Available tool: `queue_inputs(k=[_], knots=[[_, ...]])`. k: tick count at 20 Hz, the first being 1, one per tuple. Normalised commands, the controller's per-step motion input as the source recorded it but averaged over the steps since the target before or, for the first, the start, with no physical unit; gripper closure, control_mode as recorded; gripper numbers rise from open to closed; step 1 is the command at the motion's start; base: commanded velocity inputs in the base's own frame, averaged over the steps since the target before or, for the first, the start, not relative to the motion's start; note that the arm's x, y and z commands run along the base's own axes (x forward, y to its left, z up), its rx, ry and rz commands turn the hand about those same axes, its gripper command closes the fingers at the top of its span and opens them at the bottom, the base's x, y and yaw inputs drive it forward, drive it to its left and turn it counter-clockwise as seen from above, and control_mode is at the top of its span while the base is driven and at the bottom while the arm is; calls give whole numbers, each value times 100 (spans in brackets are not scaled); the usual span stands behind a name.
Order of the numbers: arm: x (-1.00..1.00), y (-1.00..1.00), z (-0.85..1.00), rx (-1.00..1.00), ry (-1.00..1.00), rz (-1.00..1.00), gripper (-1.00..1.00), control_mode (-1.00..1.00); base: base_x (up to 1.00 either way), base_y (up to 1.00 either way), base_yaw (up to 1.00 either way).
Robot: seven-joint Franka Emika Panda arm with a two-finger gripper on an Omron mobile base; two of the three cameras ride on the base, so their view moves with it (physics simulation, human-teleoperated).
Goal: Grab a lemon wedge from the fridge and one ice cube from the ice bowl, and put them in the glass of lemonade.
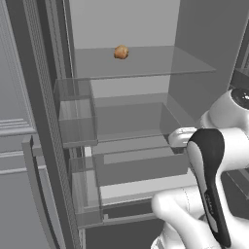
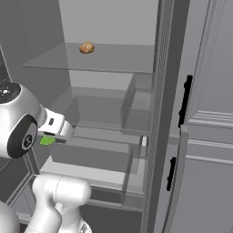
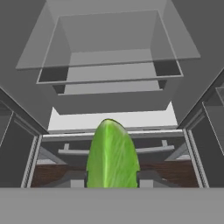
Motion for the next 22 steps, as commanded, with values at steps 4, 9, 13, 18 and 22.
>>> queue_inputs(k=[4, 9, 13, 18, 22], knots=[[0, 0, 0, 0, 0, 0, 100, -100, 0, 0, 0], [0, 0, 0, 0, 0, 0, 100, 100, -85, 0, -7], [0, 0, 0, 0, 0, 0, 100, 100, -100, 0, -12], [0, 0, 0, 0, 0, 0, 100, 100, -91, -30, -39], [0, 0, 0, 0, 0, 0, 100, 100, -57, -50, -64]])
